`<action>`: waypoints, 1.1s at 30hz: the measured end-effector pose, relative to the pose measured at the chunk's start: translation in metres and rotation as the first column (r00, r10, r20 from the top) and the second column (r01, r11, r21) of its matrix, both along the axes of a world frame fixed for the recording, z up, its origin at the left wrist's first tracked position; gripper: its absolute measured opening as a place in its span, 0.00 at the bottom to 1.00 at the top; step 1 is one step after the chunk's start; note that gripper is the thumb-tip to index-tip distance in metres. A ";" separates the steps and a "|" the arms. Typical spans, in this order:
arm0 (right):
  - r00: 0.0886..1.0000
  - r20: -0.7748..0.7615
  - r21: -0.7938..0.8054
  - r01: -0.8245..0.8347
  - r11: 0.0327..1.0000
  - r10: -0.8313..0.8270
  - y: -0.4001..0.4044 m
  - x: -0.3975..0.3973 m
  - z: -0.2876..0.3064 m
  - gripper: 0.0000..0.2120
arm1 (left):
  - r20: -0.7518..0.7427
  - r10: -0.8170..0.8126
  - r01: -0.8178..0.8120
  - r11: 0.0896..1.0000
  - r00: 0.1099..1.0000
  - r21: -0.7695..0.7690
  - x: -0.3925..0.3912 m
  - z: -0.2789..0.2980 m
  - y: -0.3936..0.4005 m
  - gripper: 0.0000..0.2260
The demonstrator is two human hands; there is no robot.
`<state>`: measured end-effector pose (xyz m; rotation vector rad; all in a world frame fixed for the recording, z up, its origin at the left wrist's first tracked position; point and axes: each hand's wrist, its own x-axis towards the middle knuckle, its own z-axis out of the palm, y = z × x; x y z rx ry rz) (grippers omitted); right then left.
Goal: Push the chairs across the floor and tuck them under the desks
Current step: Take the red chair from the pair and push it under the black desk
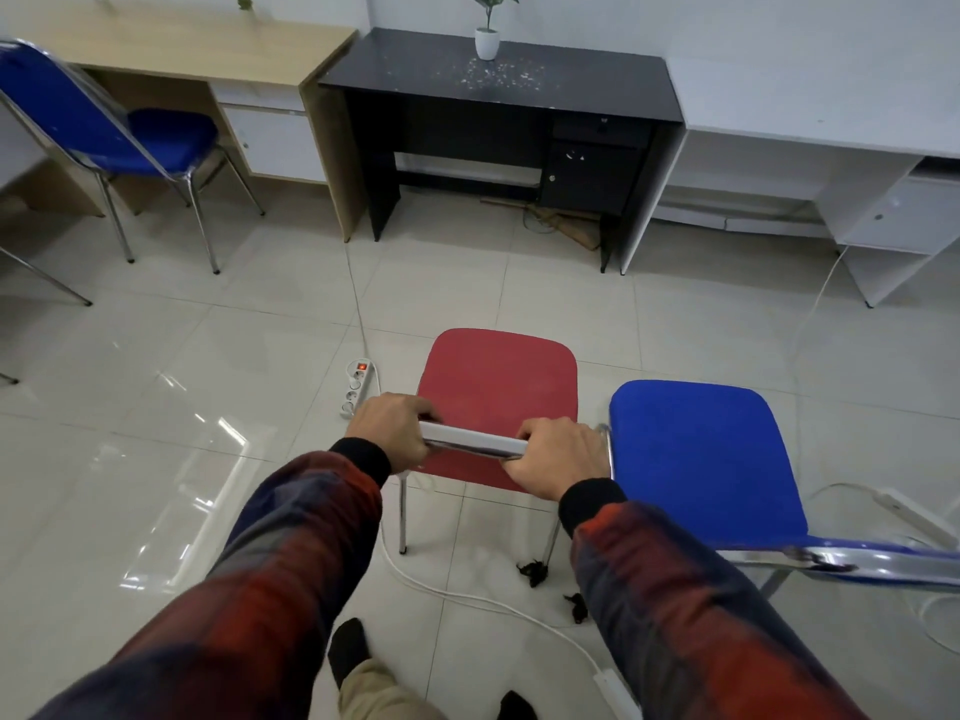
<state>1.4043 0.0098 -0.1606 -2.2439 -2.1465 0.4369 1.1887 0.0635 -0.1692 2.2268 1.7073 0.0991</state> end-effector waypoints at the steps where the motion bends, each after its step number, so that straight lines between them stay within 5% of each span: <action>1: 1.000 -0.001 -0.002 -0.005 1.000 0.005 0.004 -0.005 0.001 0.16 | -0.004 0.003 -0.003 1.000 1.000 -0.023 -0.004 0.003 0.004 0.09; 8: 1.000 0.014 0.008 -0.018 1.000 0.018 0.018 -0.010 0.002 0.16 | -0.065 0.001 -0.009 0.991 0.998 -0.132 -0.006 0.010 0.022 0.11; 17: 1.000 0.007 -0.003 -0.016 1.000 0.016 0.020 0.001 0.003 0.15 | -0.316 -0.247 0.157 0.946 0.916 -0.285 0.048 0.016 0.033 0.18; 21: 1.000 -0.005 -0.005 -0.014 1.000 0.014 0.024 -0.002 0.000 0.15 | -0.136 -0.215 0.196 0.971 0.967 -0.140 0.027 0.011 0.035 0.18; 25: 1.000 -0.019 -0.011 -0.022 1.000 0.022 0.031 -0.015 0.001 0.15 | -0.148 -0.189 0.199 0.978 0.971 0.056 0.014 0.005 0.041 0.17; 33: 0.999 -0.015 0.008 -0.045 0.999 0.045 0.050 -0.034 0.004 0.14 | -0.186 -0.003 0.034 0.986 0.983 0.162 -0.006 0.000 0.051 0.19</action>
